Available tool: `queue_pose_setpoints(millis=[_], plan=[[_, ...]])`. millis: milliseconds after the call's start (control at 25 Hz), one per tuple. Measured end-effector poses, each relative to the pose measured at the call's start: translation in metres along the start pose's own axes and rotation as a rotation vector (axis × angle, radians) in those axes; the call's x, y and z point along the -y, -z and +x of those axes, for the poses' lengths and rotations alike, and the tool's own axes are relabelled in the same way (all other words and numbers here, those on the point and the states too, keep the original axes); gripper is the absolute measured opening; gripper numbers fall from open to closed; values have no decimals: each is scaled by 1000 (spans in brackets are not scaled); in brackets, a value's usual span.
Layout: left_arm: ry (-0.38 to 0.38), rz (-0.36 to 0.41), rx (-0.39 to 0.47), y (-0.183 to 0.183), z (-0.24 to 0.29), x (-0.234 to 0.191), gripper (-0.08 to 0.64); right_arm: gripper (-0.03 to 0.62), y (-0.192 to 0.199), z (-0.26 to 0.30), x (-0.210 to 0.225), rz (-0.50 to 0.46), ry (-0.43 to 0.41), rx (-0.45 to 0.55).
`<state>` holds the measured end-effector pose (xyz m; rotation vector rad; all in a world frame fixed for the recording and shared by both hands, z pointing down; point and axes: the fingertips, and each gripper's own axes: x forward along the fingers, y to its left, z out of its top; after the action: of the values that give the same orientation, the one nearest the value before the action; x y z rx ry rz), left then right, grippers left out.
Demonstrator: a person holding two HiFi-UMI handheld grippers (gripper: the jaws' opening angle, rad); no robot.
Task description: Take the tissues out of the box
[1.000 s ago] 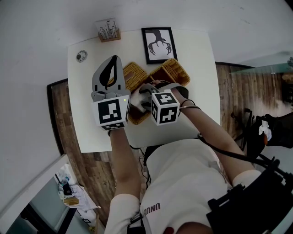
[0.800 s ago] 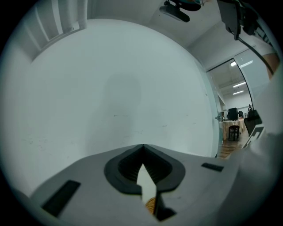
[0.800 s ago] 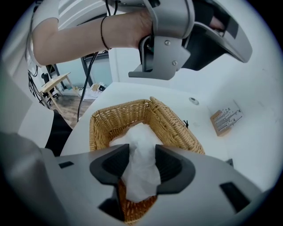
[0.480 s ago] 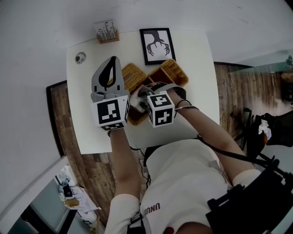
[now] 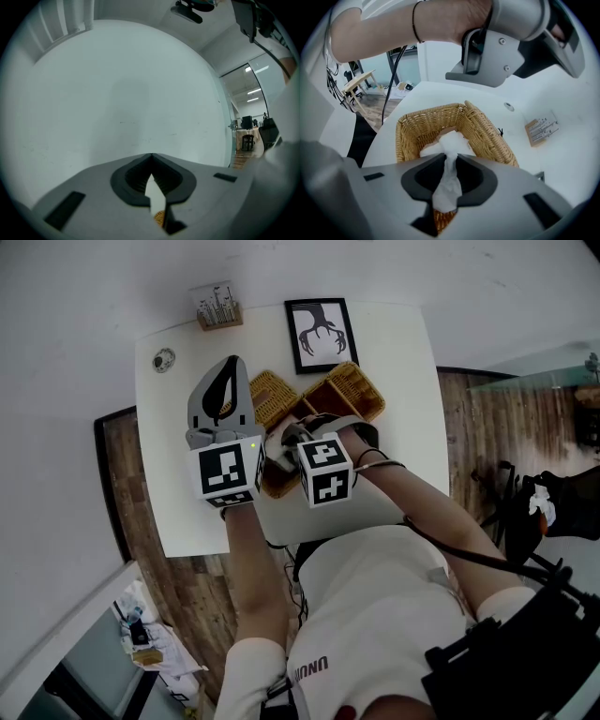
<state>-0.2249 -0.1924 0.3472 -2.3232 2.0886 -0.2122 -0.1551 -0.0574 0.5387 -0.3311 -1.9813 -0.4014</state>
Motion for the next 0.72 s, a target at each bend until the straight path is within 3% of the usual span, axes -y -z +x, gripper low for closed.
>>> queue_pose_setpoints(millis=[720], plan=[[-16, 0, -14, 4, -5, -5, 12, 31, -2, -12, 0, 17, 48, 75]])
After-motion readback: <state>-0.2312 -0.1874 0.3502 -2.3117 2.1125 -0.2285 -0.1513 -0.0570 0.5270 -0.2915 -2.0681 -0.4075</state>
